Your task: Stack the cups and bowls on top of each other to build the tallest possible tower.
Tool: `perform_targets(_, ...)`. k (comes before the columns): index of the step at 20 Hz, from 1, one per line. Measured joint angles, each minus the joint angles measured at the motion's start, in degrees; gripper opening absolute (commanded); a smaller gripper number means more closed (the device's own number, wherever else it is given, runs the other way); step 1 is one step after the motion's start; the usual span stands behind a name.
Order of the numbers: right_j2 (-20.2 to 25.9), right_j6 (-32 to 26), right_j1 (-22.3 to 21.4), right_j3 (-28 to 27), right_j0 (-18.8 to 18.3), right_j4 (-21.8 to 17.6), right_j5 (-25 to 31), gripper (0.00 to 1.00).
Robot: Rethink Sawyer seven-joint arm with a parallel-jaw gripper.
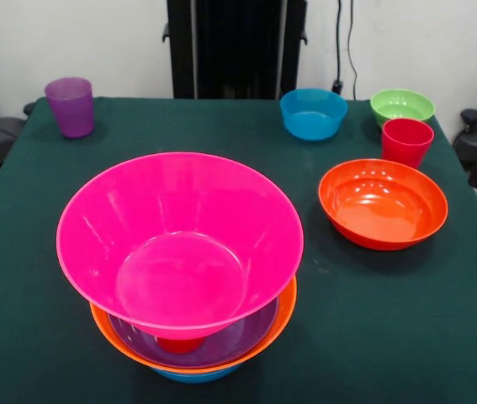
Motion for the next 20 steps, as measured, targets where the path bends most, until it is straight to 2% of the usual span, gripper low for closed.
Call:
perform_targets(13, -0.2, 0.0, -7.6, 15.8, -4.0, 0.0, -10.7, 1.0)
perform_targets(20, -0.8, 0.0, -9.9, 21.7, -4.0, -0.1, -14.7, 1.0)
